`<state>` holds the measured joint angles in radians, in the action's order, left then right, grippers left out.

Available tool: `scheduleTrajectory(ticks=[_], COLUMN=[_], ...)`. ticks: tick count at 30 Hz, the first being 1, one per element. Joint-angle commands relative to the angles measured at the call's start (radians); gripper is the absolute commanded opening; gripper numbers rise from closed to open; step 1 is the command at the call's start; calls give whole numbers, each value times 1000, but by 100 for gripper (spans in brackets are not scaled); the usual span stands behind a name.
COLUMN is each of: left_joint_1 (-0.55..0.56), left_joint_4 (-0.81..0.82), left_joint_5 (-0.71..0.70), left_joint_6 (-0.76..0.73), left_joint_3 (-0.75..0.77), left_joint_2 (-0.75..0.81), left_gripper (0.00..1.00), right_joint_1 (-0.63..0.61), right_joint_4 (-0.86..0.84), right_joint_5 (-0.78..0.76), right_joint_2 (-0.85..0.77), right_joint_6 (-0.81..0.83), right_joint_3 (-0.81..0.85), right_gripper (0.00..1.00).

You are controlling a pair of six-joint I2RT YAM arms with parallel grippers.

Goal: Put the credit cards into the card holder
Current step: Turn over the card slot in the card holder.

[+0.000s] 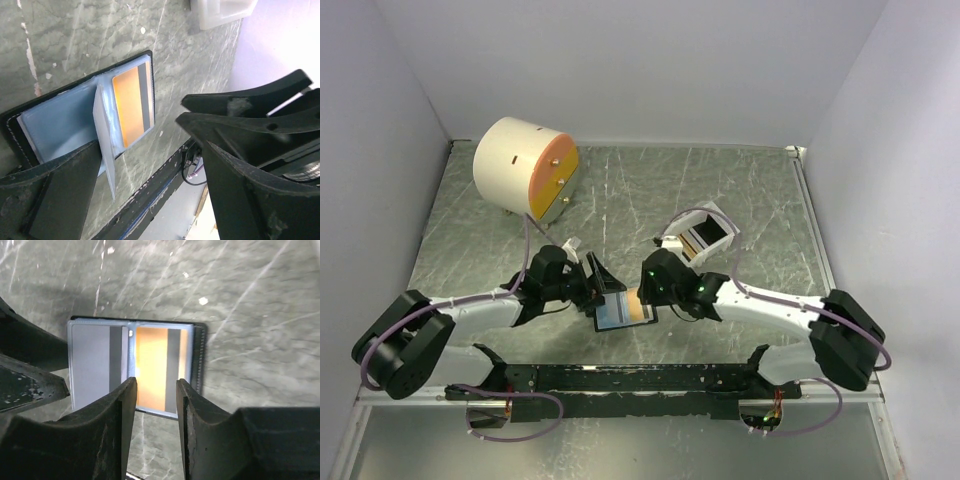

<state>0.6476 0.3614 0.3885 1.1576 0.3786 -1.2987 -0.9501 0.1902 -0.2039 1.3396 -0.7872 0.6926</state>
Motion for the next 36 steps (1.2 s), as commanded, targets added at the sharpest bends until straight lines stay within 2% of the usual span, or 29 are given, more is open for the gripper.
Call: scheduleTrajectory(ticks=[1, 8, 13, 22, 28, 31, 36], left_joint_1=[26, 75, 94, 96, 96, 94, 94], left_joint_4=[57, 65, 73, -55, -283, -377, -520], left_joint_5=[15, -8, -9, -97, -238, -299, -374], left_joint_6=[-5, -19, -28, -81, -132, -143, -192], left_joint_3=[58, 125, 149, 140, 151, 144, 133], left_joint_2=[-11, -71, -121, -23, 72, 126, 211], left_gripper=[91, 91, 91, 90, 90, 90, 86], right_joint_1=[7, 8, 10, 10, 43, 118, 313], right_joint_4=[96, 174, 188, 175, 131, 127, 105], right_joint_5=[-174, -316, -336, -353, -312, -232, -104], right_joint_2=[-106, -342, -396, -320, -241, -164, -32], right_joint_6=[24, 89, 121, 210, 340, 398, 485], right_joint_3=[-11, 0, 20, 87, 143, 180, 233], right_gripper=[38, 40, 42, 42, 46, 47, 49])
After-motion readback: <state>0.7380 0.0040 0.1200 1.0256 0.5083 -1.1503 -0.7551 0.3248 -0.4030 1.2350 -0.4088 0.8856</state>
